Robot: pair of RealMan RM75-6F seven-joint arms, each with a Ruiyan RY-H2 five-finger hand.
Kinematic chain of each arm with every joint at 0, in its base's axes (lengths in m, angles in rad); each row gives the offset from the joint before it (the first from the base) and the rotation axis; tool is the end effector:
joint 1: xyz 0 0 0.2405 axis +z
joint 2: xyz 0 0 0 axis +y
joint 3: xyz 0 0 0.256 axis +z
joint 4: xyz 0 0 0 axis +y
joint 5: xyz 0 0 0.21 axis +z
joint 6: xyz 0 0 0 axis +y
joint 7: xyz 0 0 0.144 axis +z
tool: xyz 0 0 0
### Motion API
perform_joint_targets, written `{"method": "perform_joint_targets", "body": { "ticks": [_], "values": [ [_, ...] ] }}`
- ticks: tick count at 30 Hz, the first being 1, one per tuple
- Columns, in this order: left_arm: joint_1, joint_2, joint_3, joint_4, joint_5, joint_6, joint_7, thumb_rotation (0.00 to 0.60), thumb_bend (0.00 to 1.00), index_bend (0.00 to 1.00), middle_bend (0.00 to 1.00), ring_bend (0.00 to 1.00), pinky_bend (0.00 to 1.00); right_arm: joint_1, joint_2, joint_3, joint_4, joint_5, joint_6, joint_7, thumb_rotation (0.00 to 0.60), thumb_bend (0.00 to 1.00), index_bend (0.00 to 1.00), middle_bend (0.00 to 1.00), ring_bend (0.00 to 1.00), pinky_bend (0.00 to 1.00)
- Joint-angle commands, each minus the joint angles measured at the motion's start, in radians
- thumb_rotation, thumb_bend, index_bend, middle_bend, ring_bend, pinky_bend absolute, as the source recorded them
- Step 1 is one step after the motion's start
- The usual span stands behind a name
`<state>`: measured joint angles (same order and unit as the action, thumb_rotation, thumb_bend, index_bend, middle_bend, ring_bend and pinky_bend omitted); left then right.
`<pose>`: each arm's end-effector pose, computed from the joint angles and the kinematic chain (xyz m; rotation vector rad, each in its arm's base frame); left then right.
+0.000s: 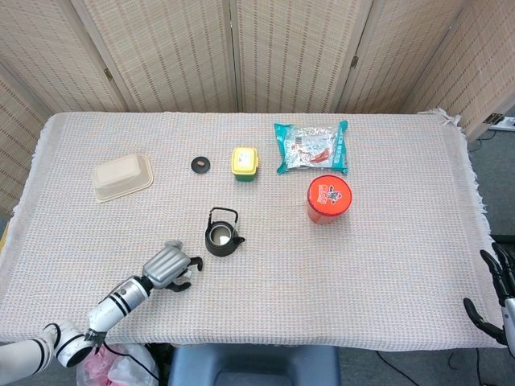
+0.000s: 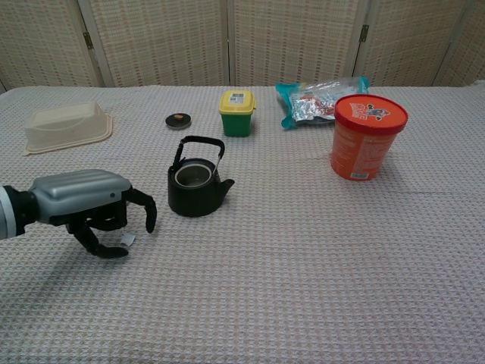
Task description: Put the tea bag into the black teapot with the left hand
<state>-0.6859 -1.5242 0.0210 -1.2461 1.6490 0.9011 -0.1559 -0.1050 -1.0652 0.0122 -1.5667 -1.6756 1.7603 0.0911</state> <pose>-0.2082 0.3081 -0.0321 -2.2229 -0.9163 -0.8873 -0.3128 -0.1107 0.1992 1.3152 -0.7747 1.0015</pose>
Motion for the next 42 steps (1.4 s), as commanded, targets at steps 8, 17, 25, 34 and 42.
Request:
{"method": "perform_joint_targets", "body": {
  "ticks": [8,17,25,34,42],
  "values": [
    [-0.017,-0.003,0.008,0.031,-0.043,-0.035,-0.016,0.600,0.33,0.45,1.00,1.00,1.00,0.001,0.001,0.001,-0.001,0.000,-0.004,0.000,0.600,0.26,0.00,0.00,0.00,0.00],
    [-0.019,-0.005,0.019,0.043,-0.057,-0.031,-0.027,0.600,0.33,0.48,1.00,1.00,1.00,0.001,0.001,0.001,-0.003,-0.001,-0.008,-0.004,0.600,0.26,0.00,0.00,0.00,0.00],
    [-0.020,-0.007,0.029,0.046,-0.055,-0.019,-0.047,0.600,0.33,0.50,1.00,1.00,1.00,0.006,0.001,0.002,-0.006,-0.003,-0.017,-0.010,0.600,0.26,0.00,0.00,0.00,0.00],
    [-0.019,-0.021,0.039,0.081,-0.050,-0.002,-0.089,0.600,0.33,0.52,1.00,1.00,1.00,0.009,-0.001,0.001,-0.011,-0.004,-0.024,-0.024,0.600,0.26,0.00,0.00,0.00,0.00],
    [-0.023,-0.035,0.051,0.107,-0.039,0.005,-0.122,0.600,0.33,0.53,1.00,1.00,1.00,0.011,-0.001,-0.003,-0.013,-0.010,-0.030,-0.028,0.600,0.26,0.00,0.00,0.00,0.00]
  ]
}}
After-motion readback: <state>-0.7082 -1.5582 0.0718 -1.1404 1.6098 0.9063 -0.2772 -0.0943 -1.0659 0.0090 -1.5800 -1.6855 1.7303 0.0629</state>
